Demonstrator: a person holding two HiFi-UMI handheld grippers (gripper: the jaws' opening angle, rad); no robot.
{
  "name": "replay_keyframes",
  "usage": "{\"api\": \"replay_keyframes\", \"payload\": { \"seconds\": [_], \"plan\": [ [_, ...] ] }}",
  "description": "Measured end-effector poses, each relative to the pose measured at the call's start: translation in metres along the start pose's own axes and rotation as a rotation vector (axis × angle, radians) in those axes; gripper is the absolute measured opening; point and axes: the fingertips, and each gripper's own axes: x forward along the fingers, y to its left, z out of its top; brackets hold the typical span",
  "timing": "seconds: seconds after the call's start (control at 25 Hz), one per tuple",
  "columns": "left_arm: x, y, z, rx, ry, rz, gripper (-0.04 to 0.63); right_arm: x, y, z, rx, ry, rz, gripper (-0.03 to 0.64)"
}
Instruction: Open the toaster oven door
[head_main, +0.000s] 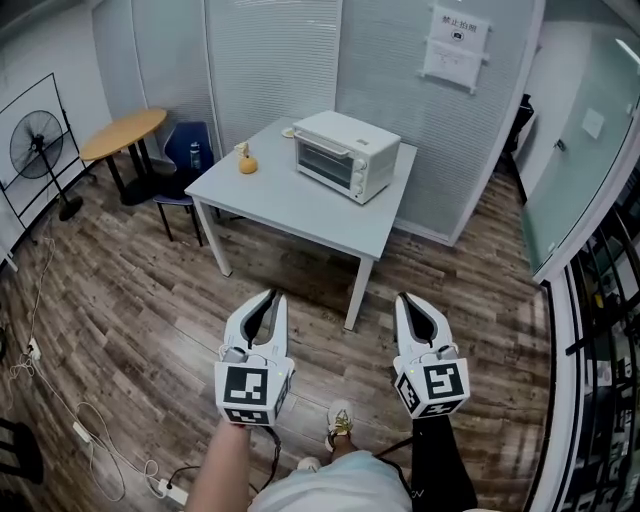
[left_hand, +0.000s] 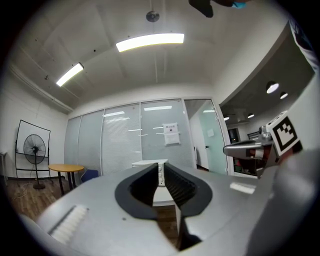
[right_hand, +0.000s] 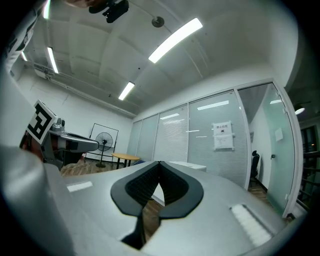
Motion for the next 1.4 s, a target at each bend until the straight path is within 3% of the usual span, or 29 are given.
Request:
{"api": "replay_keyframes", "payload": {
  "seconds": [0.2, 0.4, 0.84, 1.24, 1.4],
  "plan": [
    [0.051, 0.004, -0.004, 0.000, -0.002, -0.015, 0.055, 0.046, -0.037, -0.010, 0.032, -0.004, -0.037, 0.003],
    [0.110, 0.016, -0.014, -0.011, 0.021, -0.008, 0.051, 0.105, -0.067, -0.020, 0.031, 0.006, -0.021, 0.003],
    [0.219, 0.039, -0.025, -0.118, 0.002, 0.015, 0.077, 0.211, -0.115, -0.045, 0.022, 0.014, 0.041, 0.003],
    [0.280, 0.047, -0.036, -0.079, 0.039, 0.033, 0.083, 0.265, -0.136, -0.054, 0.024, -0.002, 0.082, 0.003],
    [0.292, 0.057, -0.042, -0.072, 0.053, 0.050, 0.054, 0.278, -0.139, -0.056, 0.028, -0.007, 0.083, 0.003]
  ]
}}
